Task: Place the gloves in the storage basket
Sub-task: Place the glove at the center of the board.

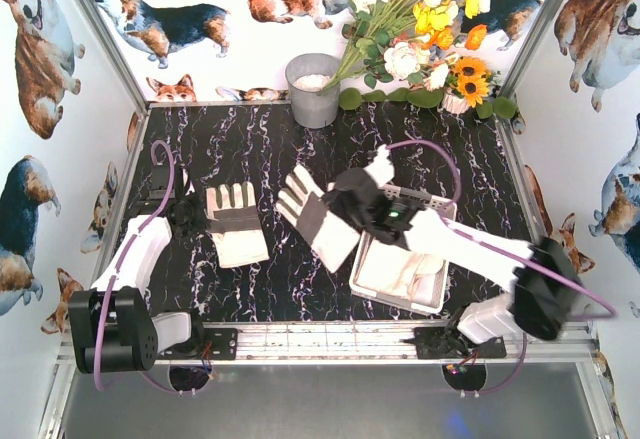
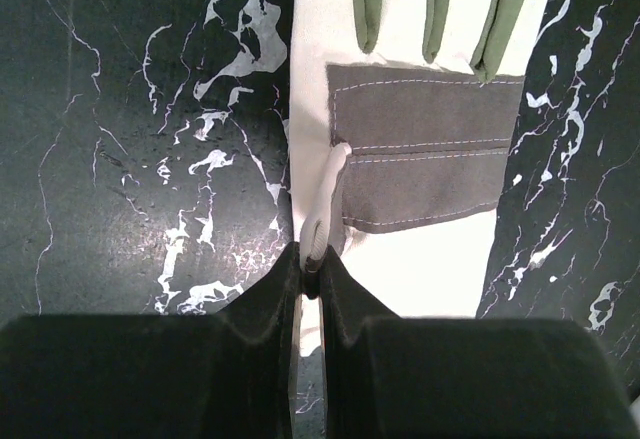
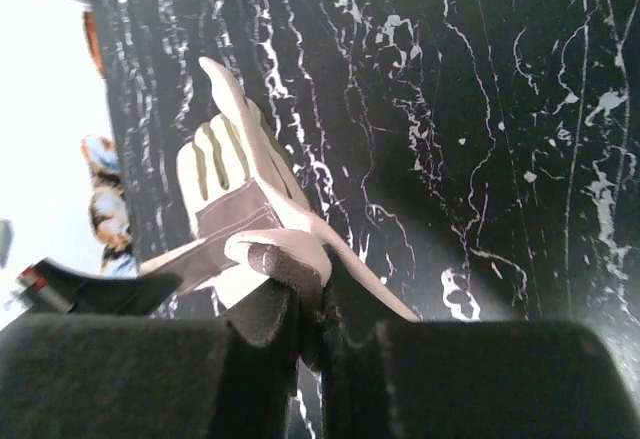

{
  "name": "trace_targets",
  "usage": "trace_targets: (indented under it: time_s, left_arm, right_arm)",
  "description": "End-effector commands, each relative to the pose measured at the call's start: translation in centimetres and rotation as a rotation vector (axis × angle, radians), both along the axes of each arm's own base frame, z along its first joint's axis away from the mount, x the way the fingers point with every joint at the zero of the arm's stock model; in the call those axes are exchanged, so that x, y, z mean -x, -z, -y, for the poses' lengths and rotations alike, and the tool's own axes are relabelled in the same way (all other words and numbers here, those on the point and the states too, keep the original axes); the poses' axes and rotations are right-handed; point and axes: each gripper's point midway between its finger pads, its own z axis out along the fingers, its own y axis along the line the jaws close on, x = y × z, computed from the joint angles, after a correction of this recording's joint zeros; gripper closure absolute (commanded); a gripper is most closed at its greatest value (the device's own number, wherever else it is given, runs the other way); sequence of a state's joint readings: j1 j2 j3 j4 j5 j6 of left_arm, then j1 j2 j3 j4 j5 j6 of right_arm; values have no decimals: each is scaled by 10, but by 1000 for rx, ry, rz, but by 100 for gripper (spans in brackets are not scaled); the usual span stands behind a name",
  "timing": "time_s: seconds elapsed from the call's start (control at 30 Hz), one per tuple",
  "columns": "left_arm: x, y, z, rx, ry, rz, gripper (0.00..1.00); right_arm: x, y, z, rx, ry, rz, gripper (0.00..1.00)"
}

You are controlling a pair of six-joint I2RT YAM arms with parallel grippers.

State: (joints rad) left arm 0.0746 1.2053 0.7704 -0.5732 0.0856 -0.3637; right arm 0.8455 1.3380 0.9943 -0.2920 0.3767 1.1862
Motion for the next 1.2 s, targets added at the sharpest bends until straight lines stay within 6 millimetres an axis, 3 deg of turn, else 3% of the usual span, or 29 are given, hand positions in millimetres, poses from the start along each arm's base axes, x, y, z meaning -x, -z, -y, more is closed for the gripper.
trace_targets:
  time_s: [0.0,0.2,0.4,0.43,0.53,0.57,0.6,0.7,1.03,1.17]
  left_arm:
    - [0,-6,-6,-17,-4,20,100]
    - [0,-10,-8,-27,-10,31,100]
    - [-1,-11,-9,-33,-13,35,100]
    - [-1,-11,-9,-34,-11,36,100]
    - [-1,-12,-8,-30,-9,43,100]
    - [-1,-12,-8,-28,-8,44,100]
    - [-2,-13,-8,-28,-6,48,100]
    - [-1,-13,-7,-25,-6,49,100]
    - [0,-14,-5,-17,-2,58,100]
    - [1,-15,-5,-17,-5,61,100]
  right_arm:
    - [-42,-36,-30,-109,154,122,100]
    - [-64,2,-48,128,251,158,100]
    - [-73,51,-42,327,329,117,100]
    - [-71,54,-41,349,310,110,94]
    - [-61,66,-36,407,245,83,56]
    - [-58,68,-33,427,217,76,51]
    - [-55,71,-33,446,179,70,46]
    - [-48,80,-30,494,33,42,44]
    - [-13,87,-47,627,-742,91,46]
    - [-2,92,-46,690,-878,91,48]
